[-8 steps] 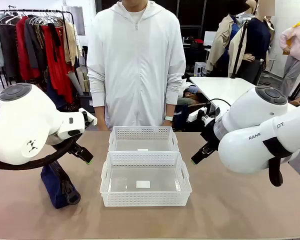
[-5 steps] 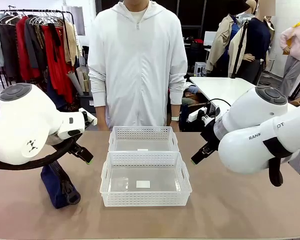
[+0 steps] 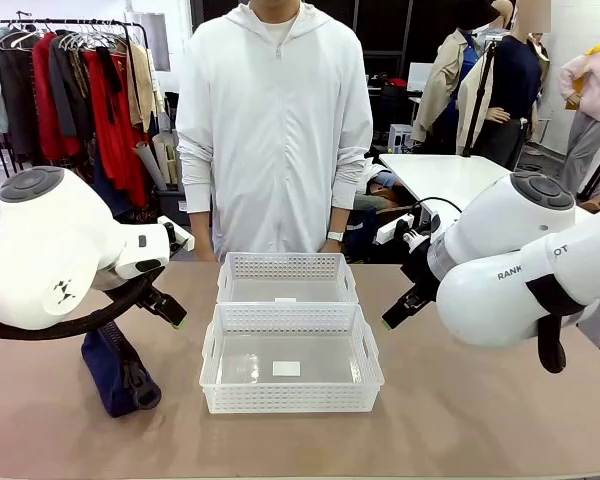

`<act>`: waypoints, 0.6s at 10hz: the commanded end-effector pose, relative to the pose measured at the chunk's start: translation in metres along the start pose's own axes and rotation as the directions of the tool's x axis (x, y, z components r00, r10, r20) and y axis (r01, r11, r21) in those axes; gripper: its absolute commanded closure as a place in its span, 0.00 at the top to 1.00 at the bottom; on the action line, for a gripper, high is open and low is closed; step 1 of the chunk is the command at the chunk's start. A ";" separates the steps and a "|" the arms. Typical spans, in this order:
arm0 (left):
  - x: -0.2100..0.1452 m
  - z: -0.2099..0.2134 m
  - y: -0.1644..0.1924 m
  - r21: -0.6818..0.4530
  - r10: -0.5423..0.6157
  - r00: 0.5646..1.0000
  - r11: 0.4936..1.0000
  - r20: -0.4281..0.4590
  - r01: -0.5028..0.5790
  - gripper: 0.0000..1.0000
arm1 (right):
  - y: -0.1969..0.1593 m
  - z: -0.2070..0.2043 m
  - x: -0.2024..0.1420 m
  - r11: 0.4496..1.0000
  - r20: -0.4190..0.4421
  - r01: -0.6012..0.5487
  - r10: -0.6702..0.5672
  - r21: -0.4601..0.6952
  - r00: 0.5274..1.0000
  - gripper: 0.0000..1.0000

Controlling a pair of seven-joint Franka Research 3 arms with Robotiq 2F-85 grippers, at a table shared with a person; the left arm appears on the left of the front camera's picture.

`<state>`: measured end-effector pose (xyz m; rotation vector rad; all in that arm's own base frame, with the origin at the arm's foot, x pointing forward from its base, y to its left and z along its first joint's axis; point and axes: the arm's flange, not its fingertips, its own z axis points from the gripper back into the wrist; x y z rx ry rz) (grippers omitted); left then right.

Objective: Distribute items into two baskets.
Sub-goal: Pick up the Pencil pouch that the person points to.

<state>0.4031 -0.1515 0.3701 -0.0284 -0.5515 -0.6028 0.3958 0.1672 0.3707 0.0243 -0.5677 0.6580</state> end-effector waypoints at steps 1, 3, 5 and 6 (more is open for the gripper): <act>0.000 0.000 0.000 0.000 0.000 1.000 1.000 0.000 0.000 1.00 | 0.000 0.000 0.000 1.000 0.000 0.000 0.000 0.000 1.000 1.00; 0.000 0.000 0.000 0.000 0.000 1.000 1.000 0.000 0.000 1.00 | 0.000 0.000 0.000 1.000 0.000 0.000 0.000 0.000 1.000 1.00; 0.000 0.000 0.000 0.000 0.000 1.000 1.000 0.000 0.000 1.00 | 0.000 0.000 0.000 1.000 0.000 0.000 0.000 0.000 1.000 1.00; 0.000 0.000 0.000 0.000 0.000 1.000 1.000 0.000 0.000 1.00 | 0.000 0.000 0.000 1.000 0.000 0.000 0.000 0.000 1.000 1.00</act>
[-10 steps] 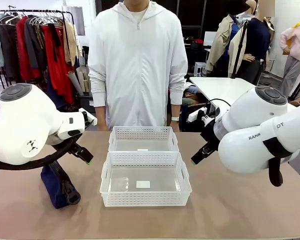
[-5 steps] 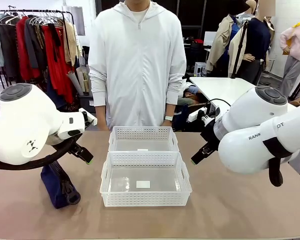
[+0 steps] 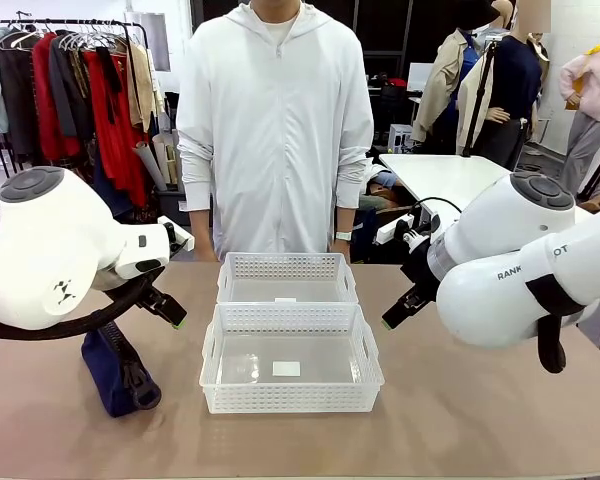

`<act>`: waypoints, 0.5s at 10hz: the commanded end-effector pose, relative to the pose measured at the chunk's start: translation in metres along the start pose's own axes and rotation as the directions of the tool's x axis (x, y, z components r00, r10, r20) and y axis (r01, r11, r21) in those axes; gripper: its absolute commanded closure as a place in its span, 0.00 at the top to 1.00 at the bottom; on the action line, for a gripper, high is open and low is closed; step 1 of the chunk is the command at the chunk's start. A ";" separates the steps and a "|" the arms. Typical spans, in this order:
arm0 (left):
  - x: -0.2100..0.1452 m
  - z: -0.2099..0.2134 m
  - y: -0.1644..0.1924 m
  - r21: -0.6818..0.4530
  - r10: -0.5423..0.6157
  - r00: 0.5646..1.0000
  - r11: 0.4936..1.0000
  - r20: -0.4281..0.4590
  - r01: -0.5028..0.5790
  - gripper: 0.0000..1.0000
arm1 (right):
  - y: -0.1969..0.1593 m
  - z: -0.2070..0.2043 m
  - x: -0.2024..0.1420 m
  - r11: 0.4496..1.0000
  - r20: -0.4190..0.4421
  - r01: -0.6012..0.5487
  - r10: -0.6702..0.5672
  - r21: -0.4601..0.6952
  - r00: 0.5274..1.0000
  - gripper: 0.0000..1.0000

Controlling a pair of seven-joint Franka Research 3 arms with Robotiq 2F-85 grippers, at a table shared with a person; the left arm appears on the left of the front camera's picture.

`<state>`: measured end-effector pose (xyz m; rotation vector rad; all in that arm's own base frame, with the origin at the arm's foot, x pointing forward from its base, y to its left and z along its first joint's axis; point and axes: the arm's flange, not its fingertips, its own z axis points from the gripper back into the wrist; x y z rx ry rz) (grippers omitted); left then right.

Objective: Distribute items into two baskets.
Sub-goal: Pick up the Pencil pouch that the person points to.

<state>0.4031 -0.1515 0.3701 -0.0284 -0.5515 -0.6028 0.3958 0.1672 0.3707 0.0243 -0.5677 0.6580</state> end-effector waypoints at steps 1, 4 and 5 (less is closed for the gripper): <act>0.003 0.003 0.000 -0.013 0.015 1.000 1.000 -0.004 -0.015 1.00 | 0.002 0.008 -0.001 1.000 -0.002 -0.013 0.013 0.010 1.000 1.00; -0.002 0.044 0.023 -0.056 0.062 0.998 0.997 0.002 -0.061 1.00 | -0.023 0.044 0.005 0.998 0.012 0.025 -0.026 0.065 1.000 1.00; -0.003 0.058 0.035 -0.085 0.089 0.996 0.993 0.026 -0.087 1.00 | -0.036 0.058 0.003 0.994 0.007 0.051 -0.052 0.095 0.999 1.00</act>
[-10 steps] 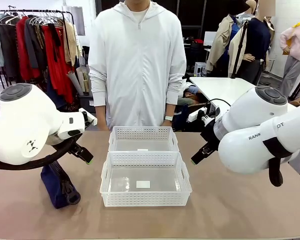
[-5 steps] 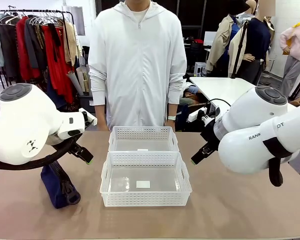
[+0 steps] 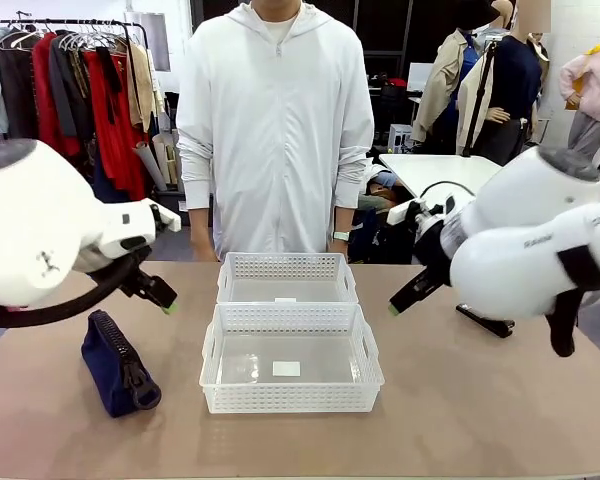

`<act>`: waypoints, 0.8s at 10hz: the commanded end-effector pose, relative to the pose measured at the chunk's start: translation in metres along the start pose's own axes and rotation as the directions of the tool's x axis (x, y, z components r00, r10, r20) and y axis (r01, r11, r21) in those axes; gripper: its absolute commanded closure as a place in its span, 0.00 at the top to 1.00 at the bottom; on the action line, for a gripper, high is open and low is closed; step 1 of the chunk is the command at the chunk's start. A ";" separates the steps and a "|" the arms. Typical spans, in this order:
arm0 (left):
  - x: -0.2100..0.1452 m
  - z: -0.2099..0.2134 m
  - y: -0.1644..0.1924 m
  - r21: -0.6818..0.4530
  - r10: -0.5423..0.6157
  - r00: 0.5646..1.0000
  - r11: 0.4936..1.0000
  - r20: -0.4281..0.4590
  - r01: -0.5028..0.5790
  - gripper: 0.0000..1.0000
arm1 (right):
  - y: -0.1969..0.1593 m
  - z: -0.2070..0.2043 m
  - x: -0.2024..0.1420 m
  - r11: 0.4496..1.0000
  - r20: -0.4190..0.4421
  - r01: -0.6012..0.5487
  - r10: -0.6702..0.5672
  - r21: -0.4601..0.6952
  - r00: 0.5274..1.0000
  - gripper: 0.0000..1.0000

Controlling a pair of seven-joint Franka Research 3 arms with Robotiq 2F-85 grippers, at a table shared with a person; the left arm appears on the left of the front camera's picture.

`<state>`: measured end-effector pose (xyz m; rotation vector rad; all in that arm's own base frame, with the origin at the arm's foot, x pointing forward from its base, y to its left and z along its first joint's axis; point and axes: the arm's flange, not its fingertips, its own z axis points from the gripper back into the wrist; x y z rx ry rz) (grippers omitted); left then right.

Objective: Distribute items into two baskets.
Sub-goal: Pick up the Pencil pouch that the person points to.

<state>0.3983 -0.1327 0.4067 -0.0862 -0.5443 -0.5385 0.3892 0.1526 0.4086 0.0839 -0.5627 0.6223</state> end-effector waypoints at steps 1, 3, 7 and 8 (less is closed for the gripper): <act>-0.006 0.035 0.028 -0.099 0.036 0.999 0.994 0.025 -0.034 1.00 | -0.031 0.035 -0.003 0.996 -0.003 0.032 -0.032 0.081 0.999 1.00; -0.010 0.067 0.061 -0.193 0.104 0.992 0.977 0.071 -0.088 1.00 | -0.057 0.059 -0.005 0.983 0.014 0.084 -0.088 0.160 0.996 1.00; -0.049 0.138 0.084 -0.322 0.203 0.956 0.938 0.213 -0.128 1.00 | -0.089 0.130 -0.042 0.966 0.176 0.182 -0.214 0.182 0.961 1.00; -0.067 0.156 0.087 -0.318 0.229 0.950 0.935 0.213 -0.154 1.00 | -0.094 0.145 -0.053 0.961 0.214 0.200 -0.239 0.189 0.947 1.00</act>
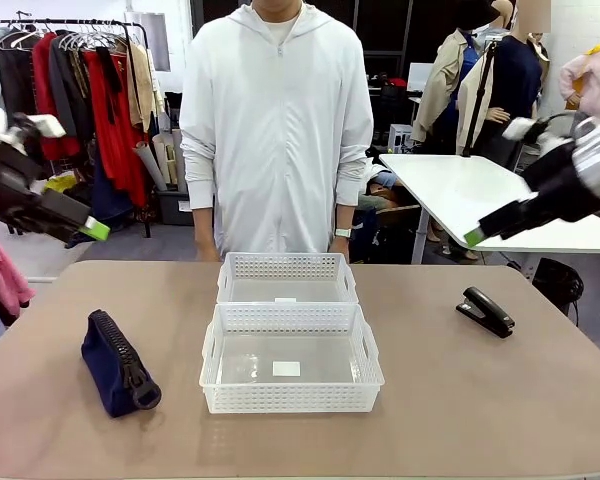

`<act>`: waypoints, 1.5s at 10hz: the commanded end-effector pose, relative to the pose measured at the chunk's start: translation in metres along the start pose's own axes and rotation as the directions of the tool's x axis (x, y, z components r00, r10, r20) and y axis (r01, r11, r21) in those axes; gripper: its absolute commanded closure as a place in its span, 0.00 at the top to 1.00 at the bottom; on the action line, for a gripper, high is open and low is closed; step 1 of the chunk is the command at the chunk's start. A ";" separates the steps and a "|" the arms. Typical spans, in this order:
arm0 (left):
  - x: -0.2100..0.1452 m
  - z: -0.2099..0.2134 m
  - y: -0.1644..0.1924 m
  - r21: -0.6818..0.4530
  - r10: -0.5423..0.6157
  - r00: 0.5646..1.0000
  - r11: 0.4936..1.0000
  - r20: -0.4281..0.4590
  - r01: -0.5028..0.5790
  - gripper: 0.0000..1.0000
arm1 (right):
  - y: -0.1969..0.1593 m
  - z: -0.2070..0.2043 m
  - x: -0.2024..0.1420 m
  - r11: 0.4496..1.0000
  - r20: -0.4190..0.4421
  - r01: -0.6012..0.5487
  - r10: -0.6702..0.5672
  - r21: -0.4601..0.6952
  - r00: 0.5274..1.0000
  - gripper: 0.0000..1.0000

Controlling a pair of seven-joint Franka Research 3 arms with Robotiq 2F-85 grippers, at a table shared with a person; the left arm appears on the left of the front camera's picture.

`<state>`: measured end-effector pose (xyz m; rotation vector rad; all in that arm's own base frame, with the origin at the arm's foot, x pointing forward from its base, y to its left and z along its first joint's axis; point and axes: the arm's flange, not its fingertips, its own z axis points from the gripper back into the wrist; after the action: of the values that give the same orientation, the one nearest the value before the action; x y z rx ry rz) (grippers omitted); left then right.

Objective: Distribute items into two baskets.
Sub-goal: Pick up the Pencil pouch that the person points to.

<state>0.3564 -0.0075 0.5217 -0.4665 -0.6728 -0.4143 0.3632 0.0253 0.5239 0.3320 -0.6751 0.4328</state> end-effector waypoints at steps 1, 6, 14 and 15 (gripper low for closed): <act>-0.051 0.037 -0.005 -0.068 0.002 1.000 0.998 0.019 -0.001 1.00 | -0.002 0.026 -0.036 0.999 0.075 0.003 -0.006 0.034 0.997 1.00; -0.092 0.082 -0.009 -0.093 0.047 0.998 0.994 -0.050 -0.052 1.00 | -0.020 0.072 -0.072 0.997 0.096 0.050 -0.055 0.055 0.994 1.00; -0.065 0.107 0.024 -0.073 0.113 0.993 0.991 -0.017 -0.114 1.00 | -0.054 0.087 -0.034 0.992 0.103 0.076 -0.087 0.103 0.991 1.00; -0.071 0.111 0.038 -0.069 0.126 0.992 0.990 0.002 -0.125 1.00 | -0.065 0.090 -0.039 0.990 0.126 0.094 -0.107 0.107 0.986 1.00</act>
<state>0.2688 0.0822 0.5495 -0.5650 -0.5998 -0.3389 0.3153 -0.0625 0.5565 0.4437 -0.7386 0.3427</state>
